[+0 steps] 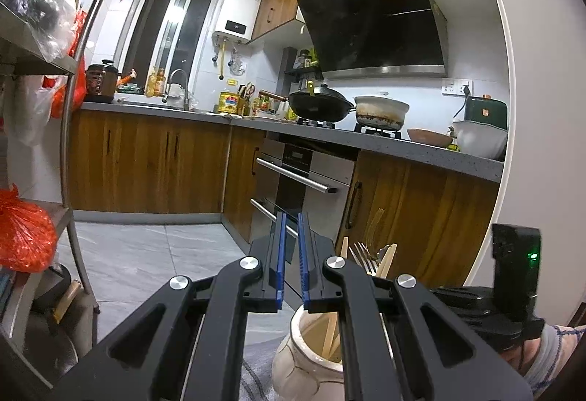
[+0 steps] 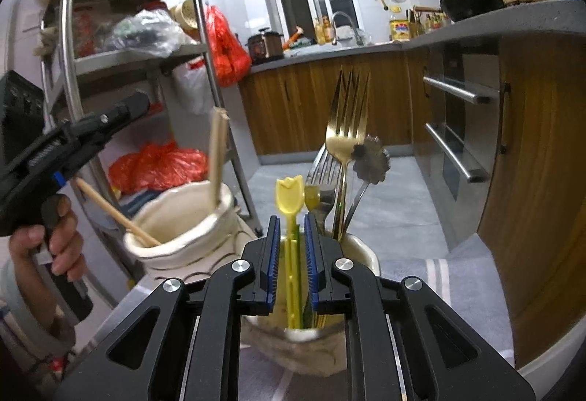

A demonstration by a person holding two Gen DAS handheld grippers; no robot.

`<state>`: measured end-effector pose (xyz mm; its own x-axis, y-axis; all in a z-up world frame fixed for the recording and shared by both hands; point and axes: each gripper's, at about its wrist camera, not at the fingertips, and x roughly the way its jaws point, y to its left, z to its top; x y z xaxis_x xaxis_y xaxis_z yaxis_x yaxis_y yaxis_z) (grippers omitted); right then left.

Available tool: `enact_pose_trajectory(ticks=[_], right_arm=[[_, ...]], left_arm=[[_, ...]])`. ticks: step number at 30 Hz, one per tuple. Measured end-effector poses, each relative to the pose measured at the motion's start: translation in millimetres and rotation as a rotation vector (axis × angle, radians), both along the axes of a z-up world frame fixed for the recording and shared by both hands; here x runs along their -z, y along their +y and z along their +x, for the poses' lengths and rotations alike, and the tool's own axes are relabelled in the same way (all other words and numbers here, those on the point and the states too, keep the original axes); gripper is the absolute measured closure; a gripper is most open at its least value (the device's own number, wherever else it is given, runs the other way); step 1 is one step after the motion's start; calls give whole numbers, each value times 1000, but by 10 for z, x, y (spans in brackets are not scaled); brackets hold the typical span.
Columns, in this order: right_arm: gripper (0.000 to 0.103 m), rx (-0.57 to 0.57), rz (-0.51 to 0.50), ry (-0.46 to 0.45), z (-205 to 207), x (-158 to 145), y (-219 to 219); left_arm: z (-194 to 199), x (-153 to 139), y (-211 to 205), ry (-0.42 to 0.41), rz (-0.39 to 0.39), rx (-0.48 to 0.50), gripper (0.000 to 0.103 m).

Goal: Organize utensils
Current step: 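Drop the chopstick in the tall cup with left tool while right tool drops spoon in short cup, then move both tools back toward the last spoon and chopstick on the cloth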

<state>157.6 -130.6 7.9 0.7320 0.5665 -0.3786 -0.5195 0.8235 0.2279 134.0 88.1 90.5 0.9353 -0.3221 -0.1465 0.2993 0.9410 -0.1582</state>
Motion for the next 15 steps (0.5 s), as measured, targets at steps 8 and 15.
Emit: enact_pose_trajectory(ticks=[8,15], right_arm=[[89,26,25,-32,-331,-135,-202],[89,51,8,-30,-582,-103,-329]], left_arm=[[-285,-38,64,17,44,-69,97],[-574,154,111,94,68,-155,97]])
